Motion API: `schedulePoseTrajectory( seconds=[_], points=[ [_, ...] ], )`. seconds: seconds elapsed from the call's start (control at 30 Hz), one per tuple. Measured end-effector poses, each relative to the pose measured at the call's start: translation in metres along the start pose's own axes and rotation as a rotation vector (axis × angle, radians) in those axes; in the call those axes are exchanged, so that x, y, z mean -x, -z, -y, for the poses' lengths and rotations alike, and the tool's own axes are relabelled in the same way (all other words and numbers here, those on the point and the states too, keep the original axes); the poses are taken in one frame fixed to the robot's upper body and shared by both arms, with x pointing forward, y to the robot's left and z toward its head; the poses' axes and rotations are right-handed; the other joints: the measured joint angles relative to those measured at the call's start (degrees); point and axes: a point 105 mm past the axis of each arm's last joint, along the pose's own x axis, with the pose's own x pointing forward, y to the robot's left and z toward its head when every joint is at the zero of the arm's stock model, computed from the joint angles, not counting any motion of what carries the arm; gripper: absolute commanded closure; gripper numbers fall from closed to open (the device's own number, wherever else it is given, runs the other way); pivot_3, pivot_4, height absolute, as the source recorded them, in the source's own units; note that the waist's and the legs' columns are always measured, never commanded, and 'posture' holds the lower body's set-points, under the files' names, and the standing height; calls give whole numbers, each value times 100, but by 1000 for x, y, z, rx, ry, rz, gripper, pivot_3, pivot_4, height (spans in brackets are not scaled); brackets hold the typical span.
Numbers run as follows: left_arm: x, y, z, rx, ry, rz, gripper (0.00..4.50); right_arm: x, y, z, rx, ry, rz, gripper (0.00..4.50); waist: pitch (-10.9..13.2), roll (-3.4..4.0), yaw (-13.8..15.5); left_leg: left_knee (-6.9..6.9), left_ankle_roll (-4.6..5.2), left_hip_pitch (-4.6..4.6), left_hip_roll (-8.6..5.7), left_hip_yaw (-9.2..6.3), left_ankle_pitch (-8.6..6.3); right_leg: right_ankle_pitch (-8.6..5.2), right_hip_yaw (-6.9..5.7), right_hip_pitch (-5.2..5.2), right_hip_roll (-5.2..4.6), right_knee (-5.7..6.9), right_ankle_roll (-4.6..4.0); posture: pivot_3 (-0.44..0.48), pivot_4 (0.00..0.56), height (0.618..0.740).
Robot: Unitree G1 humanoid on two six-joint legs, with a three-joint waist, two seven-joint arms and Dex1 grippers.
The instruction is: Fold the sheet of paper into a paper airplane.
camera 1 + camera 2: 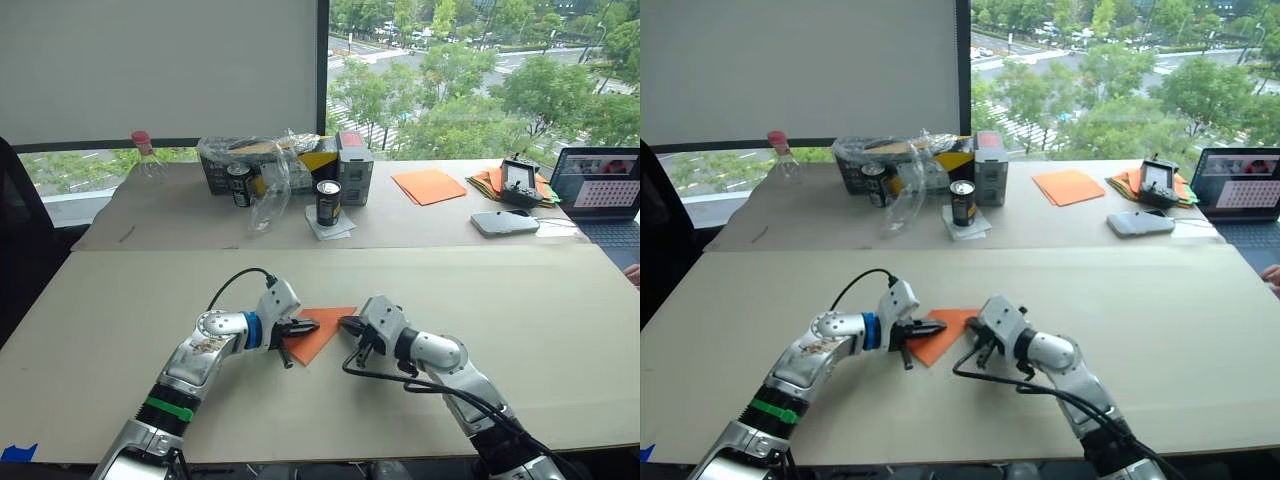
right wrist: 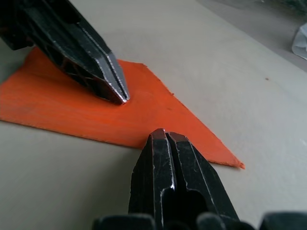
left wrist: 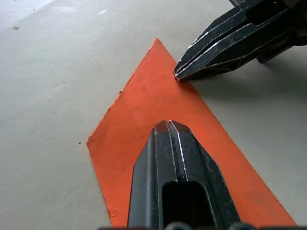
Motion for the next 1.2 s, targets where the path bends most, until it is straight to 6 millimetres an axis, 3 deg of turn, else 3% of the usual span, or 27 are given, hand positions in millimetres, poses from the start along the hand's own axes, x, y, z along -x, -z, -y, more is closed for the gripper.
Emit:
schedulePoseTrajectory(
  seconds=[0.33,0.87,1.07,1.2],
  points=[
    [1,1,-1,12,-10,-1,4487,-6,-11,-36,17,-200,1,4500,0,0,5,-5,0,10,0,0,0,0,0,4,-1,-2,0,0,150,670],
    [10,4,-2,38,-23,-28,4487,-11,-24,-71,93,-342,-9,4500,-8,1,-2,-18,-2,22,2,0,0,-1,-1,1,-1,-5,0,0,150,670],
    [7,2,-2,45,-16,-20,4487,0,-24,-57,2,-293,-26,4500,-5,-1,54,-14,-1,13,-6,0,0,0,-1,0,-8,-6,0,0,150,670],
    [4,1,-5,58,-21,-11,4487,16,-49,-9,-108,-121,75,4500,-5,-2,81,-11,-1,12,-5,-1,0,1,0,4,-7,-5,-1,0,150,670]
  ],
)
